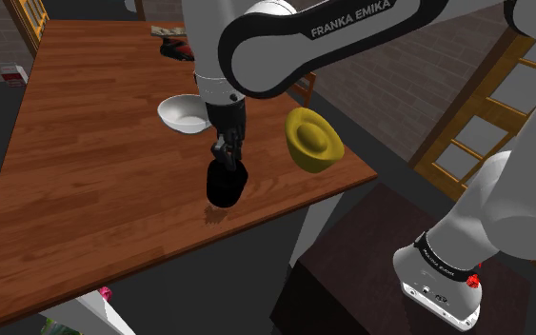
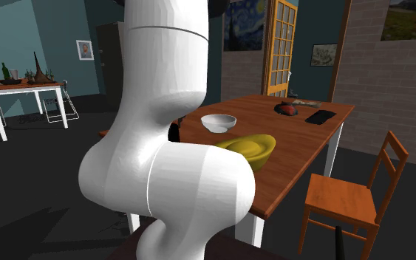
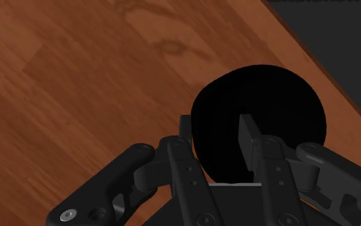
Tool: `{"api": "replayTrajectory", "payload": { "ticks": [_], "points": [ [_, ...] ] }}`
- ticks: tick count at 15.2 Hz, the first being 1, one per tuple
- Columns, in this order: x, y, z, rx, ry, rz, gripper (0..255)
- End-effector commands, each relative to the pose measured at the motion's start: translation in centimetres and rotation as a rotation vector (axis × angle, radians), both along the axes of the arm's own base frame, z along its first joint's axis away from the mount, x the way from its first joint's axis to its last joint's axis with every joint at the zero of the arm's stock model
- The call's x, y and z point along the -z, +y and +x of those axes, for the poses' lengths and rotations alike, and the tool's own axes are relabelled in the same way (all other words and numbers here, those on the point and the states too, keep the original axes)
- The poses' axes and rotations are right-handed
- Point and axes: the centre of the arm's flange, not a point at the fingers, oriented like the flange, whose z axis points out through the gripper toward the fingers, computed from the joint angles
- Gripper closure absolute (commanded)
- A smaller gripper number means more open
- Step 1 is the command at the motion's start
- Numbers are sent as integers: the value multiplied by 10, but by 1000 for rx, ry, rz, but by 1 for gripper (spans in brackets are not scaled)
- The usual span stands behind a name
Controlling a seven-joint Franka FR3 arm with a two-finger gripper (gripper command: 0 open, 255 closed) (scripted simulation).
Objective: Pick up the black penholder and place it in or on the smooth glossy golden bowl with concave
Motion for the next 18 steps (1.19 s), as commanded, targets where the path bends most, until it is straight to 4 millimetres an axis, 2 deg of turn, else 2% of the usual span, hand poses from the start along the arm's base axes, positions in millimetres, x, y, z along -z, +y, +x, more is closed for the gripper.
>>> {"api": "replayTrajectory", "payload": {
  "ticks": [1, 18],
  "points": [
    [-10, 0, 1, 0, 0, 0, 255],
    [-100, 0, 1, 0, 0, 0, 255]
  ]
}}
